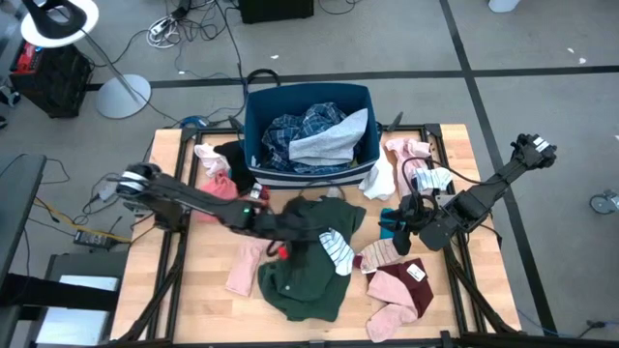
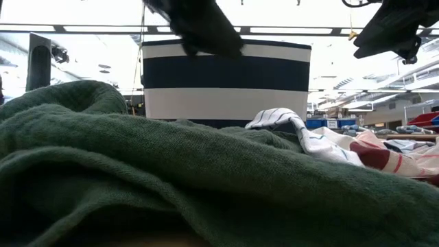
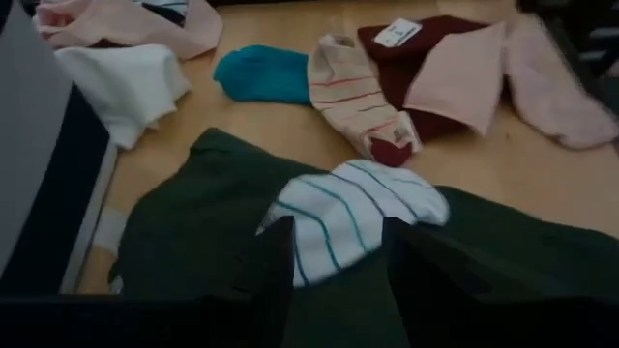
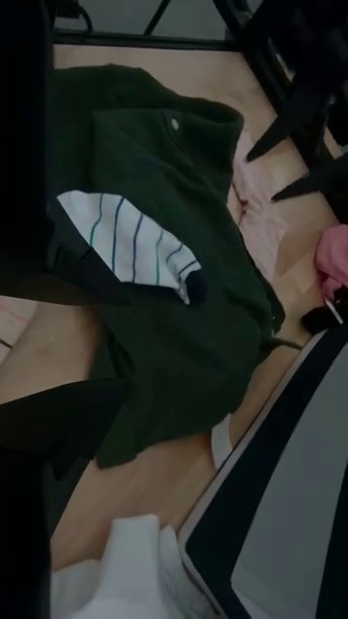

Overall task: Sort clothes
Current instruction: Put the white sock into the blue laundry bin

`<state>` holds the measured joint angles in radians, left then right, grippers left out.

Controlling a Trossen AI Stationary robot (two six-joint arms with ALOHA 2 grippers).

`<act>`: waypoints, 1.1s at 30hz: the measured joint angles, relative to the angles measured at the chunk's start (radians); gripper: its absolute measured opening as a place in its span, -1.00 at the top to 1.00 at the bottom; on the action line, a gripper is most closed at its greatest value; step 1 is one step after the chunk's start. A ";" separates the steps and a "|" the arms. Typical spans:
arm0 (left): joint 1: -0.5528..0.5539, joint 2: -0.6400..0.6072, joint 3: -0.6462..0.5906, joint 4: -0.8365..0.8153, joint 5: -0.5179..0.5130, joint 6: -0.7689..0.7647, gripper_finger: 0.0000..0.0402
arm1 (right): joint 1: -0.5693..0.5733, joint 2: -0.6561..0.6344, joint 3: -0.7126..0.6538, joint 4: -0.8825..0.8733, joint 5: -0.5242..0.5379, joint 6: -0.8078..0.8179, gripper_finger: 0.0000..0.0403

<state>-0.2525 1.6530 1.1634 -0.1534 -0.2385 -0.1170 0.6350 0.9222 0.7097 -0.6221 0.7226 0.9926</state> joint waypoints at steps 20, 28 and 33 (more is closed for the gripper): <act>0.096 0.304 0.201 -0.056 0.190 0.114 0.22 | 0.000 0.000 0.000 0.001 -0.009 -0.045 0.34; 0.102 0.304 0.205 -0.097 0.188 0.109 0.94 | 0.000 0.000 0.000 0.003 -0.010 -0.045 0.34; 0.101 0.246 0.205 -0.120 0.185 0.091 0.99 | 0.000 0.000 0.000 0.003 -0.010 -0.051 0.34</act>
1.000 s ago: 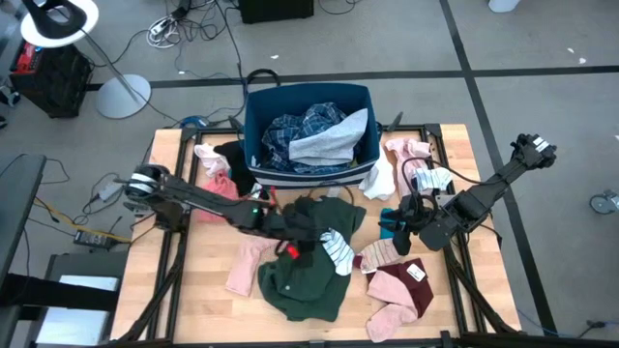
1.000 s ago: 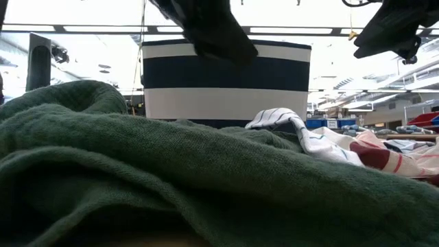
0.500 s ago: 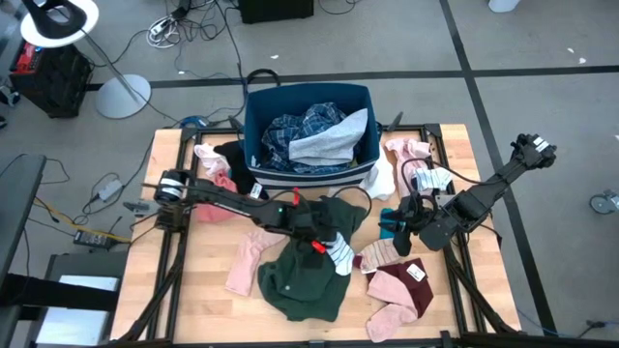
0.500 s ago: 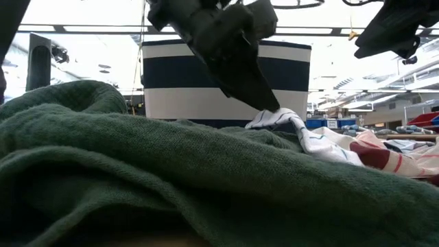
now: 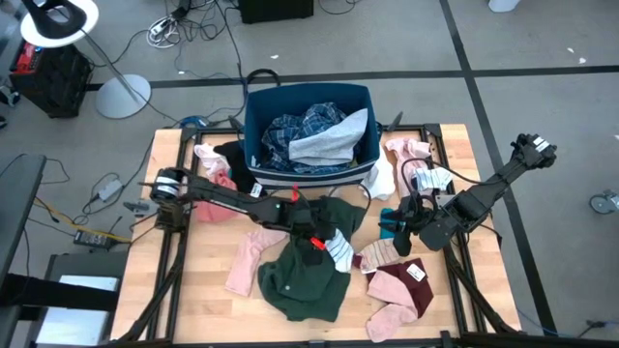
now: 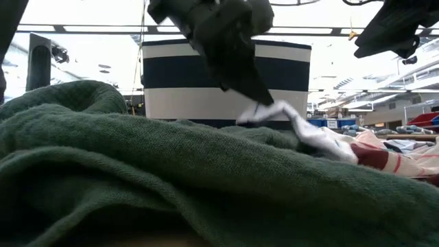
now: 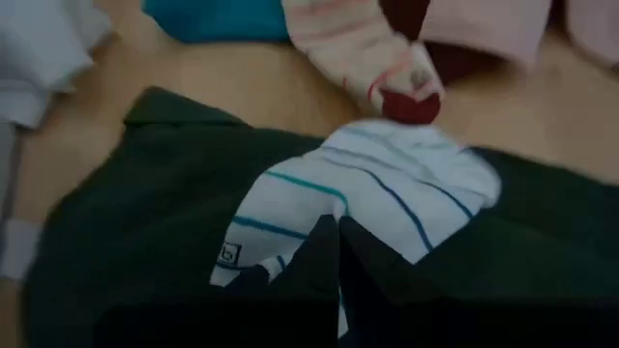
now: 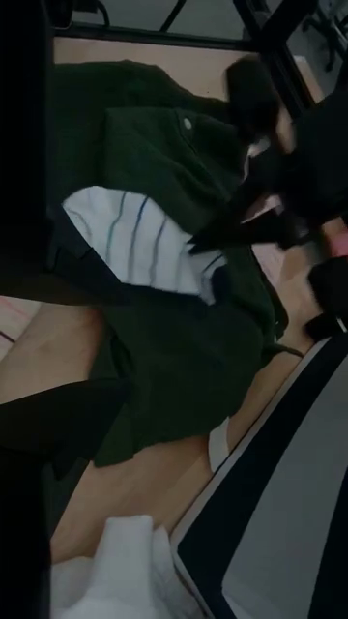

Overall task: Sort clothes
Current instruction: Put the white sock into the blue laundry bin

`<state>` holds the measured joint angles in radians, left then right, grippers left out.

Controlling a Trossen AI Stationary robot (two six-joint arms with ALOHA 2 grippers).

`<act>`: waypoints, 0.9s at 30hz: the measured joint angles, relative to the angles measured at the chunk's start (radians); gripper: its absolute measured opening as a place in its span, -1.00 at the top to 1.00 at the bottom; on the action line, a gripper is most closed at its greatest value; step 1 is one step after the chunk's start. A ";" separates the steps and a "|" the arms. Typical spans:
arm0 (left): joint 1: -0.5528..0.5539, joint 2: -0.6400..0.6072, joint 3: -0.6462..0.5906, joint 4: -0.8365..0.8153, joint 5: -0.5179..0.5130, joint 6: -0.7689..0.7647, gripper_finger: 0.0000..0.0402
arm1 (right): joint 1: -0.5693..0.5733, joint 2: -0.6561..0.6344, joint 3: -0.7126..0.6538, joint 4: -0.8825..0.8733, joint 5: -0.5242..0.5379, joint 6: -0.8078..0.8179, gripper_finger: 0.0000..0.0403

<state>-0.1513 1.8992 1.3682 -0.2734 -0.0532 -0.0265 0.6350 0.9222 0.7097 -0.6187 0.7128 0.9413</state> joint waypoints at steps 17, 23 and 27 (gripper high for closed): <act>0.105 -0.378 0.206 -0.200 -0.261 0.079 1.00 | 0.000 0.001 0.000 0.001 0.000 0.000 0.34; 0.255 -0.384 0.335 -0.351 -0.294 0.098 1.00 | 0.000 0.001 0.000 0.005 0.000 0.000 0.34; 0.344 -0.385 0.340 -0.443 -0.293 0.069 0.99 | 0.000 0.001 0.000 0.004 0.000 0.000 0.34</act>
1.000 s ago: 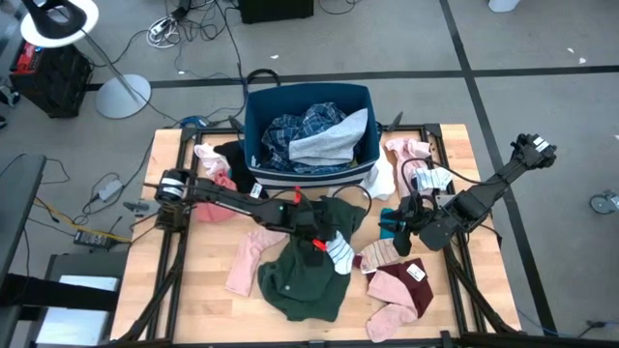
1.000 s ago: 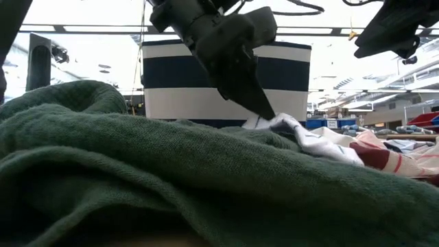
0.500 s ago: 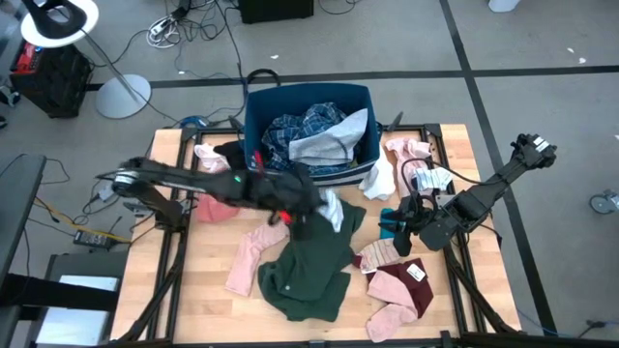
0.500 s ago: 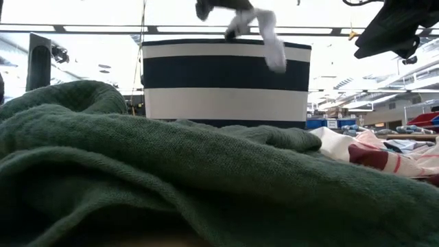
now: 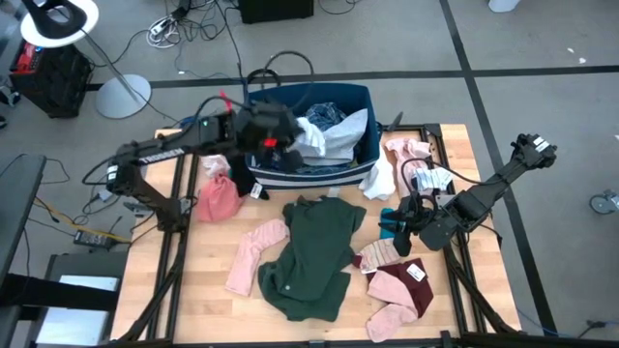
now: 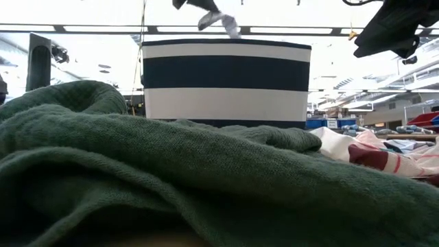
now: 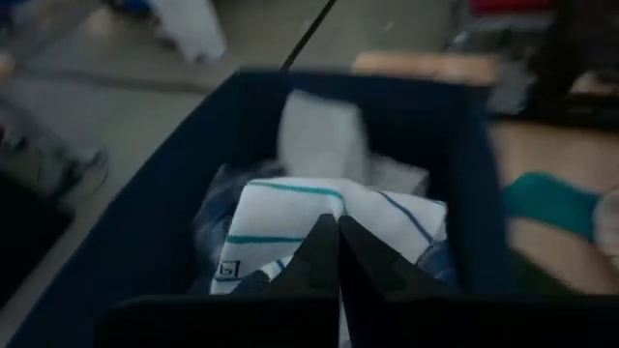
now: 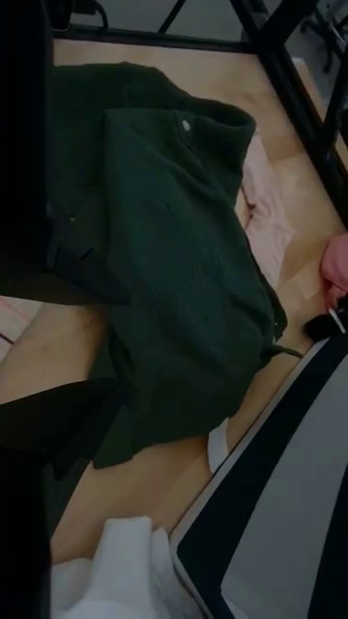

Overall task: Sort clothes
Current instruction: Put the white sock into the blue laundry bin, then put the light brown sock into the blue laundry bin

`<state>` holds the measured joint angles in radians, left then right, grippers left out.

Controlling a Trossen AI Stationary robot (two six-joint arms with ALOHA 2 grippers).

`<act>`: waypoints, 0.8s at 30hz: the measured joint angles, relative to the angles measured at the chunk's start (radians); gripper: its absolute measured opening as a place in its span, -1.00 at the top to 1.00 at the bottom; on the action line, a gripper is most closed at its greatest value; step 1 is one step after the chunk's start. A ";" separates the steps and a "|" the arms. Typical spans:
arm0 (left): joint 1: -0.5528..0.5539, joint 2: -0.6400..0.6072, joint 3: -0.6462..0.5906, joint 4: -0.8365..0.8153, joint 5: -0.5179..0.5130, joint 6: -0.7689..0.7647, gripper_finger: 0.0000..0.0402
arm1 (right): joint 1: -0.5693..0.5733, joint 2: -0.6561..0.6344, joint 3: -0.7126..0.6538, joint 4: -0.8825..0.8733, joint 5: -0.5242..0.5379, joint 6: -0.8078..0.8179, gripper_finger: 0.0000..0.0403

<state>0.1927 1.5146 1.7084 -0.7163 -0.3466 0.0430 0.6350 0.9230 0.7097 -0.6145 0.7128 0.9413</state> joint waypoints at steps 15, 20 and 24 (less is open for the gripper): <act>0.152 -0.003 0.000 -0.260 0.066 -0.220 0.42 | 0.000 0.024 0.000 -0.011 0.000 -0.001 0.34; 0.062 -0.006 0.000 -0.280 0.105 -0.187 0.37 | 0.000 0.046 0.000 -0.010 -0.004 -0.001 0.34; -0.074 -0.006 -0.001 -0.278 0.061 -0.185 0.37 | 0.000 0.060 0.000 -0.027 -0.039 -0.016 0.34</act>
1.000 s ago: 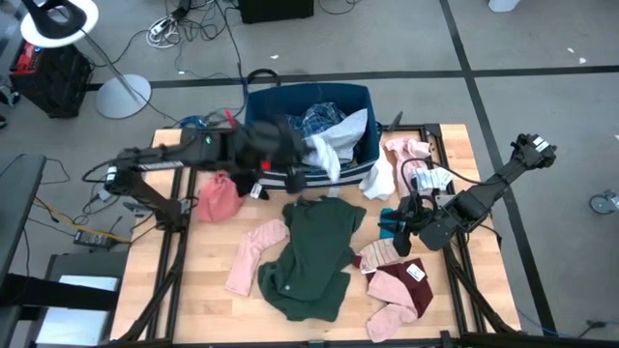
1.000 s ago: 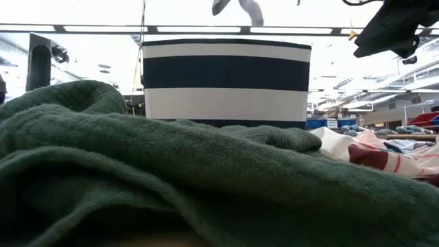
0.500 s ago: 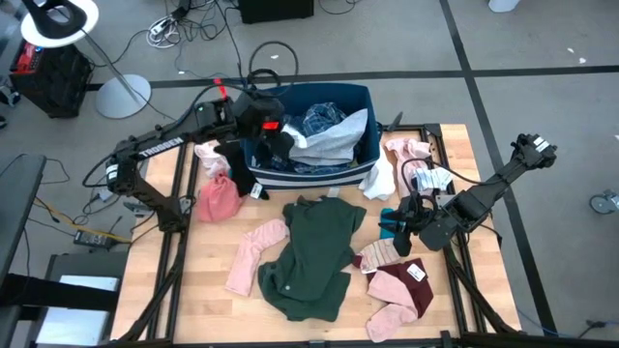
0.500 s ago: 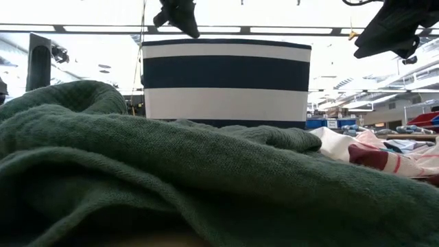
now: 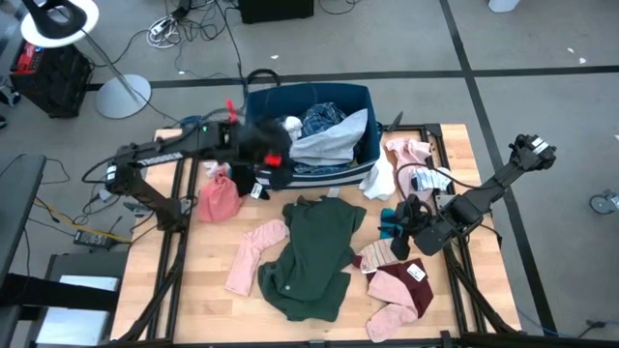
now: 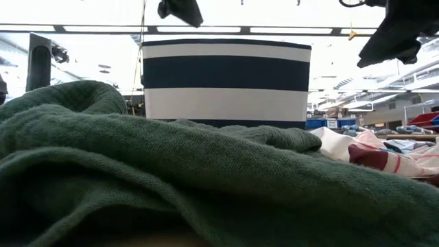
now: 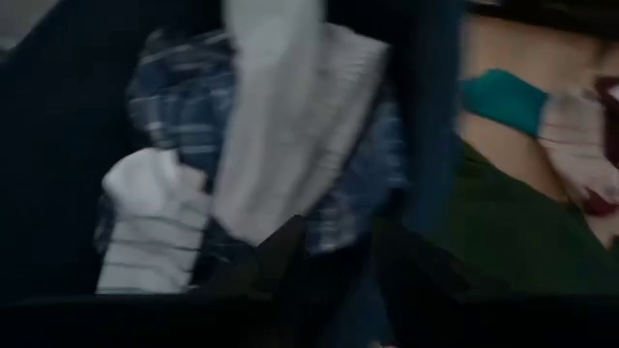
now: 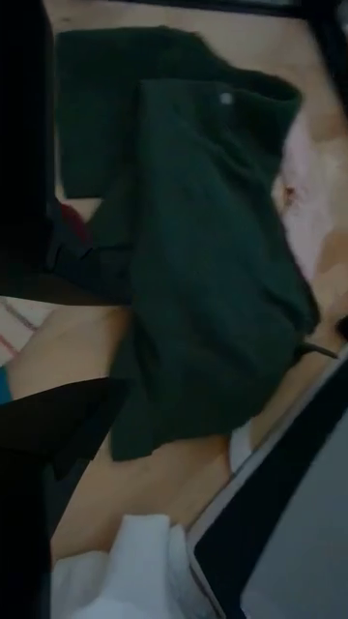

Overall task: Sort clothes
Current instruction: Put the light brown sock into the blue laundry bin

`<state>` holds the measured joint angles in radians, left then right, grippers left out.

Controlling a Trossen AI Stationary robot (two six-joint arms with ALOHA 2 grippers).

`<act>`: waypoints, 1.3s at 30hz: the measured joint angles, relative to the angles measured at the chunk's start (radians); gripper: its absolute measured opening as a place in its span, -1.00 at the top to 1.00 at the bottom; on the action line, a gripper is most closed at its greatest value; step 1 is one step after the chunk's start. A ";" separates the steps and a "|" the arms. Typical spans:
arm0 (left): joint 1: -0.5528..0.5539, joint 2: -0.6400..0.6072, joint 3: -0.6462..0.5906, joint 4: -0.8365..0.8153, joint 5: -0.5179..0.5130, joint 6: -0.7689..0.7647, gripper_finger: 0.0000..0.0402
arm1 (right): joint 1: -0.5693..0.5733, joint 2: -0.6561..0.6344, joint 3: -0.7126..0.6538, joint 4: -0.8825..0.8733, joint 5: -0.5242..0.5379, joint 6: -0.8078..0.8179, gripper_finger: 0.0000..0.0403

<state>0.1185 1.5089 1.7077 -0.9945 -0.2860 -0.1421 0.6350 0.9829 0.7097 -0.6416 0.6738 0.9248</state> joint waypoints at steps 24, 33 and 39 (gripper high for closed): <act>-0.479 -0.132 -0.655 0.588 -0.108 -0.236 0.53 | -0.019 0.227 0.000 -0.253 -0.310 0.453 0.34; -0.488 -0.193 -0.826 0.753 -0.113 -0.281 0.53 | -0.023 0.350 0.000 -0.250 -0.355 0.491 0.34; -0.488 -0.193 -0.831 0.746 -0.113 -0.282 0.53 | -0.004 0.429 -0.001 -0.164 -0.441 0.477 0.36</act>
<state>-0.3695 1.3163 0.8768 -0.2482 -0.3988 -0.4240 0.6313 1.4118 0.7086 -0.8058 0.2333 1.4016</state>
